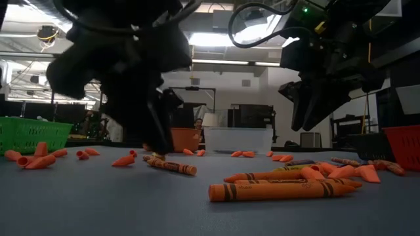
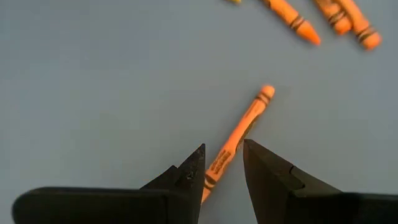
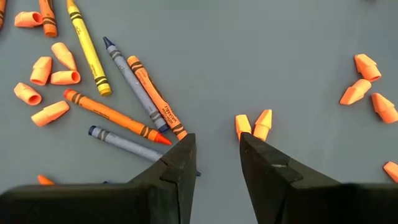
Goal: Sort crayons
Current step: Put the light orange crayon into the red bin
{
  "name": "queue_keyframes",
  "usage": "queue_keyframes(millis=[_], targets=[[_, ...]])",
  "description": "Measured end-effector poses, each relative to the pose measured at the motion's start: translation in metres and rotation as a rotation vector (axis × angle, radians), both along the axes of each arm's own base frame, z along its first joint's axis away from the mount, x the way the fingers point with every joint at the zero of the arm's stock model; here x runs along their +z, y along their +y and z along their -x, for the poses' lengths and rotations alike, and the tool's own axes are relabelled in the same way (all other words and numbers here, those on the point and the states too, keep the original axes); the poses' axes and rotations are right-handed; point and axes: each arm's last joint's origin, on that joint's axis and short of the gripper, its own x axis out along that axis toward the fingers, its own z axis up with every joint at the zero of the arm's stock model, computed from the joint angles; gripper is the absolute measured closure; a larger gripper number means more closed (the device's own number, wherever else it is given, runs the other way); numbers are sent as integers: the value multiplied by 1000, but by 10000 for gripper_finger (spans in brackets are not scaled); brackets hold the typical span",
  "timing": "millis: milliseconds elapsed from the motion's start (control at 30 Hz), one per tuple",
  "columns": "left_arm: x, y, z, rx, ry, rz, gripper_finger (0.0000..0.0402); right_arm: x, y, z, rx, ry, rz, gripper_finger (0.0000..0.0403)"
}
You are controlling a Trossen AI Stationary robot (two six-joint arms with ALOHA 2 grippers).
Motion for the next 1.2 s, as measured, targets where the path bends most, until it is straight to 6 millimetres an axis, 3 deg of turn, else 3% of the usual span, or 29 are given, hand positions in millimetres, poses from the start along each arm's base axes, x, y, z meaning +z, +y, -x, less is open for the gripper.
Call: queue_keyframes(millis=[333,667,1200], targets=[[-13,0,-1,-101,27,-47,308,0,0,0,-4,0,-3,281],[-17,1,-2,-95,37,-49,311,0,0,0,-5,0,-3,281],[-13,5,-11,-20,-77,-87,397,0,0,0,-4,-2,-3,281]])
